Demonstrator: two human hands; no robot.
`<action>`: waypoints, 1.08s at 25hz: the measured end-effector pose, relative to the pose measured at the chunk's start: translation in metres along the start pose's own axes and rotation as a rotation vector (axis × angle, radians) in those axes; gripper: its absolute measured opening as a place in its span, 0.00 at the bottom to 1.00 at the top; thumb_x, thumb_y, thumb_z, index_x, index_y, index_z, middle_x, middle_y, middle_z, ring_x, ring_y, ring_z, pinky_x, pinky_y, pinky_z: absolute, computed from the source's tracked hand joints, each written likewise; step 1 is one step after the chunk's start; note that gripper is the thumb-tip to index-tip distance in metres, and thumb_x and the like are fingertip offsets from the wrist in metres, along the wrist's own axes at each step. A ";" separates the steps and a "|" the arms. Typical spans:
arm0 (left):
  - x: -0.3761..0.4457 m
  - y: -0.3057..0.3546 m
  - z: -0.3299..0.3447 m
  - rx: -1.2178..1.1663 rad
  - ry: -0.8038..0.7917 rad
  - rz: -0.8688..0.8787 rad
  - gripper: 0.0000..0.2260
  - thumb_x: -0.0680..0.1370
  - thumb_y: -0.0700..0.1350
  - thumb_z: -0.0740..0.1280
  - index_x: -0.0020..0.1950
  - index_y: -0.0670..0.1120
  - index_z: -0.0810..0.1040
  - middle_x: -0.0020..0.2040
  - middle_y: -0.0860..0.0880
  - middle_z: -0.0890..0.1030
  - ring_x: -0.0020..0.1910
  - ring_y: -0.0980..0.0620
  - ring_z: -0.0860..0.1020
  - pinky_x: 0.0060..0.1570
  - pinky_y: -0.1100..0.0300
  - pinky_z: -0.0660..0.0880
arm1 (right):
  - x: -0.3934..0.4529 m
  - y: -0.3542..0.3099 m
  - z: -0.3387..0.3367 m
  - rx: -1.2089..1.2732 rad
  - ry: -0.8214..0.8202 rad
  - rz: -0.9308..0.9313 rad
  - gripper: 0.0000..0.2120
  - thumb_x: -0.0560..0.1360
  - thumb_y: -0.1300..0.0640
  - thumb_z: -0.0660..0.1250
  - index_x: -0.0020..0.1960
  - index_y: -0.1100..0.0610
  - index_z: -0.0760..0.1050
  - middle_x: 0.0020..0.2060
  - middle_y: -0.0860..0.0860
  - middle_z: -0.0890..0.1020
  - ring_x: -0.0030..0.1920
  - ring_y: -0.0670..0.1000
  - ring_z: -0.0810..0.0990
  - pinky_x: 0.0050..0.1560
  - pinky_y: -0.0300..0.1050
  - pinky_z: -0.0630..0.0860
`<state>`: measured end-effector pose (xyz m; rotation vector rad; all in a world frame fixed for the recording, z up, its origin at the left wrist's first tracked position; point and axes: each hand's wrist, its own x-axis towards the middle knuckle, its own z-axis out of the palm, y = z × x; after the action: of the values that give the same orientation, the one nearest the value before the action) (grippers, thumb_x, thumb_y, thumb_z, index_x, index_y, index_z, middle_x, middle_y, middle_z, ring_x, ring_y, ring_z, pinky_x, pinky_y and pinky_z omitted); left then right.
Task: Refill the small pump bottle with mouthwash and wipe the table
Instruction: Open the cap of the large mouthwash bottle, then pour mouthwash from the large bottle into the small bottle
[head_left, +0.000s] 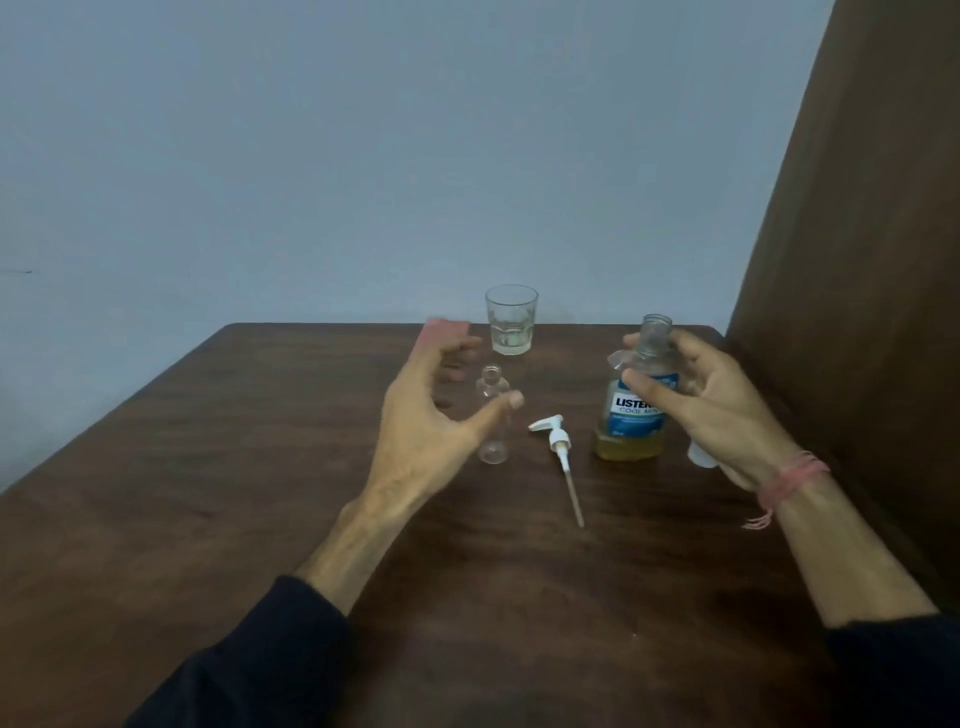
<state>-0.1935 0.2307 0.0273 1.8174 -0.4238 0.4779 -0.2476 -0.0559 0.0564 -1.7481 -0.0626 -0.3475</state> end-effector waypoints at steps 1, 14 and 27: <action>0.002 -0.008 0.001 0.002 -0.065 -0.031 0.27 0.74 0.56 0.88 0.70 0.63 0.83 0.63 0.61 0.88 0.59 0.58 0.88 0.57 0.52 0.88 | 0.001 0.001 0.006 -0.003 0.016 -0.022 0.25 0.76 0.56 0.77 0.72 0.53 0.79 0.64 0.48 0.87 0.66 0.47 0.85 0.72 0.59 0.80; 0.009 -0.039 0.014 -0.285 -0.186 -0.071 0.19 0.80 0.42 0.84 0.68 0.56 0.88 0.64 0.59 0.91 0.60 0.58 0.92 0.59 0.63 0.87 | 0.037 0.002 0.088 -0.602 0.141 -0.472 0.30 0.82 0.64 0.73 0.81 0.52 0.72 0.67 0.48 0.78 0.67 0.46 0.77 0.67 0.26 0.69; 0.005 -0.040 0.015 -0.338 -0.185 -0.012 0.20 0.75 0.43 0.88 0.65 0.52 0.90 0.59 0.56 0.93 0.57 0.56 0.93 0.59 0.61 0.88 | 0.018 0.020 0.097 -0.795 0.186 -0.585 0.29 0.77 0.66 0.76 0.73 0.48 0.74 0.64 0.49 0.83 0.65 0.50 0.79 0.63 0.47 0.81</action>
<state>-0.1675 0.2277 -0.0065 1.5387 -0.5839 0.2135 -0.2068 0.0313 0.0258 -2.4526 -0.3434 -1.0718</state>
